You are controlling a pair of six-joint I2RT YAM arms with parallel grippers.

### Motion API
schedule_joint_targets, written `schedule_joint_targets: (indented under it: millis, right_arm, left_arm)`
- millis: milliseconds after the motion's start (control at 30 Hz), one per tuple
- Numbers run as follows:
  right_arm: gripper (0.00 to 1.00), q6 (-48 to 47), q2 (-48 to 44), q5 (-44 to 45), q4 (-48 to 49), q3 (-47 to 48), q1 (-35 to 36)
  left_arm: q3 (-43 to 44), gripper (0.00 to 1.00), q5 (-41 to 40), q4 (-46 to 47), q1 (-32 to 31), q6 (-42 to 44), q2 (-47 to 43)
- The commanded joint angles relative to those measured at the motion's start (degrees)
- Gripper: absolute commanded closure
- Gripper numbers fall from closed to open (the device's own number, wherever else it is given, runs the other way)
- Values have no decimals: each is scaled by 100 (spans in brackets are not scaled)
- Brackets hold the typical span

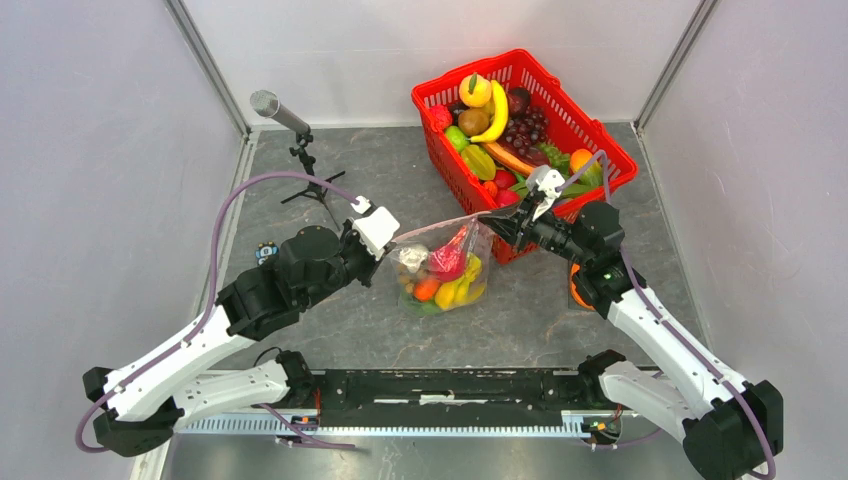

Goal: Place the food in the zip-top bag and seal the zipper
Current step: Zip the zipper food storage bag at the center of the board.

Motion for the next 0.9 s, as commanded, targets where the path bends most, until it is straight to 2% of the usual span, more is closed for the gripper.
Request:
schedule_joint_targets:
  millis: [0, 267, 333, 400, 433, 467, 533, 600, 700, 867]
  right_arm:
    - [100, 172, 25, 538, 362, -24, -79]
    - [100, 319, 159, 624, 397, 20, -82]
    - [100, 371, 198, 583, 439, 20, -79]
    - [100, 413, 241, 420, 524, 29, -84]
    - [100, 448, 280, 296, 550, 45, -80]
    - [100, 474, 324, 189, 591, 82, -82]
    - [100, 544, 412, 14, 632, 170, -84]
    - [100, 569, 468, -26, 634, 279, -59]
    - [100, 549, 596, -61, 601, 526, -5]
    - [100, 566, 1046, -120, 545, 1280, 252]
  left_arm:
    - [-141, 98, -728, -6, 31, -285, -280]
    - [-234, 97, -1121, -216, 31, -248, -450]
    - [-265, 93, -1195, -226, 32, -260, -441]
    - [-266, 67, -1154, -181, 29, -314, -428]
    - [-257, 47, -1124, -151, 28, -341, -418]
    - [-257, 32, -1149, -108, 35, -359, -424]
    - [-231, 25, -1326, -13, 27, -413, -459]
    - [-194, 11, -1643, 61, 36, -494, -554]
    - [-129, 0, -1960, 130, 33, -635, -773]
    - [180, 0, -2290, -65, 44, -1107, -905]
